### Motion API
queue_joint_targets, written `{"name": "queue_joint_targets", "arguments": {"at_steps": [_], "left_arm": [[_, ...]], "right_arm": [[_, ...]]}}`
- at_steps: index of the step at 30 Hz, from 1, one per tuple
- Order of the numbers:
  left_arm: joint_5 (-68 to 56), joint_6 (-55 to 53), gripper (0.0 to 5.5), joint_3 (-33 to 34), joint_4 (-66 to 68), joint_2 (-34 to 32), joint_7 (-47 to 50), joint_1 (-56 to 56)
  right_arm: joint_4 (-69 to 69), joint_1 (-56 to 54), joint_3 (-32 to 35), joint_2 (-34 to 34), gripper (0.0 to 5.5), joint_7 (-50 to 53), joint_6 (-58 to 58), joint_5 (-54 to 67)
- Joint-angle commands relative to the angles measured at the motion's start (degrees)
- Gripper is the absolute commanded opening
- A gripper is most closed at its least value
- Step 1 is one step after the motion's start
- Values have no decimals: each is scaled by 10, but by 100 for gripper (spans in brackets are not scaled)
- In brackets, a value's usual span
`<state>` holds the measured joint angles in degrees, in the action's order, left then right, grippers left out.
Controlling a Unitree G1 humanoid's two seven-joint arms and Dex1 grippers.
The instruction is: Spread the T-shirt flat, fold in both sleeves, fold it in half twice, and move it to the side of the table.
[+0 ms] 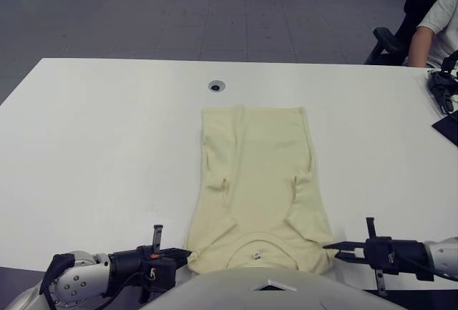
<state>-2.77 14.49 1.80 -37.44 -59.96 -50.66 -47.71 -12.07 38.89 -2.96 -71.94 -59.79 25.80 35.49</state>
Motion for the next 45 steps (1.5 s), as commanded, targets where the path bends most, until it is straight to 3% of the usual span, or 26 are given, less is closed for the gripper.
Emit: {"name": "queue_joint_targets", "arguments": {"at_steps": [1,8,15,21,27,34,39,45], "left_arm": [[-91,-35,0,114,-31,-18,-65,-43],[-272,-73,0,249,-54,11,-186,-88],[-350,-119,0,296,-108,35,-252,-105],[-386,-164,0,310,-110,17,-259,-36],[-273,-204,0,166,-16,8,-140,217],[-87,-199,0,-61,225,111,-75,540],[-25,-151,0,-104,352,175,-39,632],[16,-84,0,-121,502,232,-7,711]], "right_arm": [[-45,35,87,-5,1,-88,-96,128],[-122,115,227,76,1,-178,-217,226],[-176,146,313,150,1,-222,-282,222],[-164,98,322,179,1,-230,-313,190],[-72,-92,237,205,1,-170,-286,72],[129,-414,79,285,1,-73,-229,-129],[281,-547,47,330,1,-35,-165,-201],[404,-607,37,351,1,-17,-108,-241]]}}
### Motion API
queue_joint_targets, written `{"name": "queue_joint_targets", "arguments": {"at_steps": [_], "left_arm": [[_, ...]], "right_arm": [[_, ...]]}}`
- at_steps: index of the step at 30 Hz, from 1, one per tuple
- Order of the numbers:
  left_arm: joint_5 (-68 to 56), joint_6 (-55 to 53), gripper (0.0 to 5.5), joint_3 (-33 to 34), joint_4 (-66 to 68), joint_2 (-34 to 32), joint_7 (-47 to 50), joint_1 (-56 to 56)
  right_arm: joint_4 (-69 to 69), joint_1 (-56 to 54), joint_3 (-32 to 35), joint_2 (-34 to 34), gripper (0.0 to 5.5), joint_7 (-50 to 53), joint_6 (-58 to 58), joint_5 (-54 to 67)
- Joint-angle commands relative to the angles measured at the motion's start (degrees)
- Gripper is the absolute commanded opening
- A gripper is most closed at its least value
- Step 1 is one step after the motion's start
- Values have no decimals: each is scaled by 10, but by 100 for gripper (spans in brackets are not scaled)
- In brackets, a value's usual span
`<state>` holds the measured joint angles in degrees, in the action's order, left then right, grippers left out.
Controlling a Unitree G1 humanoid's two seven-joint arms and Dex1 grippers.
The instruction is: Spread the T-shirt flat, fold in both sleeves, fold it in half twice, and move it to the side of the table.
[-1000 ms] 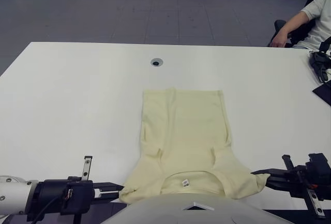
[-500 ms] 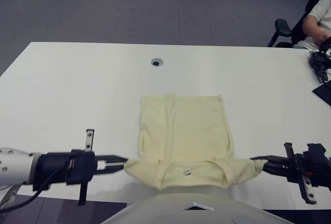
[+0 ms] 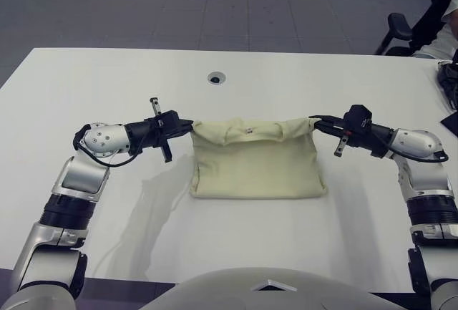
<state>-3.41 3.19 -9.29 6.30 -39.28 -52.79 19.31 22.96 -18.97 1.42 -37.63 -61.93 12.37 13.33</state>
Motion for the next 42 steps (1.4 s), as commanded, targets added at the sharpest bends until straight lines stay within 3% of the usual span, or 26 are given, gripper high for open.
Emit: {"name": "queue_joint_targets", "arguments": {"at_steps": [1,3,7,10,15,20,27,36,39,42], "left_arm": [[29,38,0,-14,82,31,18,47],[37,55,0,-20,107,38,16,51],[40,67,0,-25,131,51,13,52],[38,53,0,-13,168,85,56,74],[17,-18,94,55,281,161,211,145],[2,-45,185,77,340,170,214,148],[-6,-41,294,93,309,166,214,117],[-12,-57,457,134,129,137,249,43],[-17,-71,509,147,69,130,253,12],[-20,-87,537,156,14,125,256,-16]], "right_arm": [[72,-33,-8,11,1,7,35,-24],[106,-42,-12,17,1,14,52,-37],[156,-54,-14,25,71,44,77,-61],[199,-92,12,46,115,125,88,-65],[256,-144,41,77,200,262,82,-76],[253,-148,39,81,287,275,90,-79],[184,-111,-88,66,392,217,159,-201],[284,-199,-214,53,540,367,181,-432],[327,-218,-254,24,540,430,175,-502],[335,-199,-279,-26,540,421,173,-533]]}}
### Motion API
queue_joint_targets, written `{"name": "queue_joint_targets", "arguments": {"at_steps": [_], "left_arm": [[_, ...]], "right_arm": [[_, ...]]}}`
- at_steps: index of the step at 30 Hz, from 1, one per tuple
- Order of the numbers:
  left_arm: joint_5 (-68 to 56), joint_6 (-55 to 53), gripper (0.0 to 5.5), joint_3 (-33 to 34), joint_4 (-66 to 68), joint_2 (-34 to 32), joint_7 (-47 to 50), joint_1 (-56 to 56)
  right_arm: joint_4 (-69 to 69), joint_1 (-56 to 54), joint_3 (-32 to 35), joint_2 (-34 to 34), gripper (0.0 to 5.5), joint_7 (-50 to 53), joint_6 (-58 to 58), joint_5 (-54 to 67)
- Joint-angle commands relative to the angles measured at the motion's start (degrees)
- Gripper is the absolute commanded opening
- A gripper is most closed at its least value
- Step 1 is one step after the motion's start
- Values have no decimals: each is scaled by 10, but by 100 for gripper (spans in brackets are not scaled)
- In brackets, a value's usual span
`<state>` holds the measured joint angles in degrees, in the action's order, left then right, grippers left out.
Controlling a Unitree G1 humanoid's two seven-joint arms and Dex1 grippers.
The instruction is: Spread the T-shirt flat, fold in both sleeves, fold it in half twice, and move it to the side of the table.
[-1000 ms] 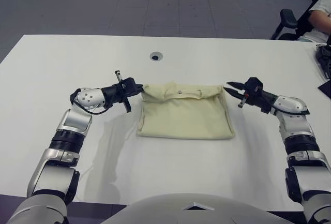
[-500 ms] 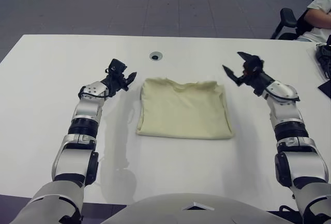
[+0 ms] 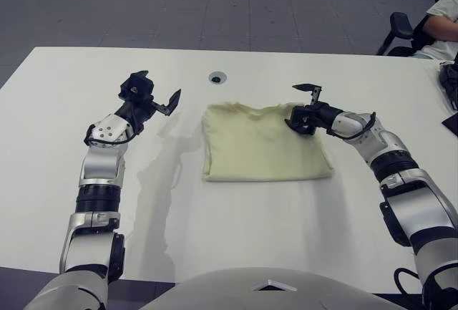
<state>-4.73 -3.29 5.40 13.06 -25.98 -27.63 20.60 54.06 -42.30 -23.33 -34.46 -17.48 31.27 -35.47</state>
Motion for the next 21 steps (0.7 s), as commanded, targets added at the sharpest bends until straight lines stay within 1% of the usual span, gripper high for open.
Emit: {"name": "queue_joint_targets", "arguments": {"at_steps": [1,3,4,7,9,11,13,16,21], "left_arm": [[-7,-26,537,11,-69,-10,5,-38],[-9,-36,537,15,-102,-11,5,-55],[-7,-38,537,14,-120,-11,6,-64],[-4,-45,537,10,-169,-8,7,-91],[-5,-52,537,9,-197,1,15,-102],[-3,-57,537,3,-221,6,18,-111],[2,-58,537,-4,-243,7,18,-120],[9,-63,537,-8,-282,6,22,-140],[10,-74,537,-23,-330,5,23,-164]], "right_arm": [[12,49,-35,-79,540,-45,-13,-43],[-45,98,-32,-132,540,-105,2,-20],[-93,131,-23,-157,540,-147,10,15],[-292,241,0,-224,540,-273,-12,164],[-440,309,3,-259,540,-330,-47,270],[-554,358,-4,-281,540,-364,-75,345],[-626,387,-9,-285,540,-378,-97,378],[-684,408,-23,-265,540,-397,-124,396],[-696,425,-54,-191,540,-388,-144,354]]}}
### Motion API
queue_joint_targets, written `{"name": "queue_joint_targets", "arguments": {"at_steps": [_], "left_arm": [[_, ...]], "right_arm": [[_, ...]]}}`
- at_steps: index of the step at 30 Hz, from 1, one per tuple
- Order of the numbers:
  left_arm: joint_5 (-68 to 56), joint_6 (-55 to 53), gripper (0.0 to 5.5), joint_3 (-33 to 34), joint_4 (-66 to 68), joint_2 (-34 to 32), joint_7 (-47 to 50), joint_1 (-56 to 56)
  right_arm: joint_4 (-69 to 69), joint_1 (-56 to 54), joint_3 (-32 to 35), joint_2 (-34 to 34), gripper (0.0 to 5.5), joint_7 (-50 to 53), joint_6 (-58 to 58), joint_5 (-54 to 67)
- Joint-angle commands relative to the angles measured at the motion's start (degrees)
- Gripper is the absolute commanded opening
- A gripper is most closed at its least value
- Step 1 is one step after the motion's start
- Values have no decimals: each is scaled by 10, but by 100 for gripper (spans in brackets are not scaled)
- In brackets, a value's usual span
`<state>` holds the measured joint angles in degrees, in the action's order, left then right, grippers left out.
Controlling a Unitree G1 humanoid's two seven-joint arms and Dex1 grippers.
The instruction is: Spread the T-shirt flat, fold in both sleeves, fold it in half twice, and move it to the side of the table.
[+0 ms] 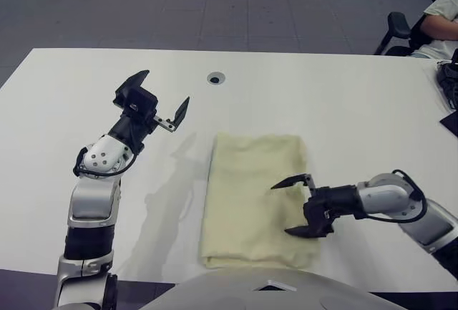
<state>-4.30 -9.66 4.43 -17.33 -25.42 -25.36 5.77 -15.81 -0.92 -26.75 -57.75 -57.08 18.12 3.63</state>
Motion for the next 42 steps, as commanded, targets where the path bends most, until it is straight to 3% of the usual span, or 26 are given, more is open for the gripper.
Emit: {"name": "queue_joint_targets", "arguments": {"at_steps": [1,7,17,22,26,29,32,36,42], "left_arm": [[4,-12,537,-12,-27,0,0,-20],[0,-10,537,-4,-27,0,7,-41],[5,-1,537,5,-22,-12,7,-57],[7,2,537,2,-30,-13,6,-65],[9,28,537,1,-51,-24,-7,-83],[-24,116,537,-10,-96,-58,-92,-151],[-33,173,537,-8,-118,-102,-160,-235],[21,245,537,2,-151,-206,-264,-394],[202,347,537,-26,-160,-212,-214,-407]], "right_arm": [[12,13,-25,53,540,14,-6,-57],[14,10,14,97,540,55,-1,-60],[83,-39,102,86,540,94,41,-118],[42,-35,121,116,540,85,30,-36],[11,-50,190,152,540,125,15,50],[34,-69,264,169,540,180,35,52],[31,-5,302,153,540,161,84,67],[91,113,342,83,540,131,253,-50],[137,151,348,42,540,156,375,-205]]}}
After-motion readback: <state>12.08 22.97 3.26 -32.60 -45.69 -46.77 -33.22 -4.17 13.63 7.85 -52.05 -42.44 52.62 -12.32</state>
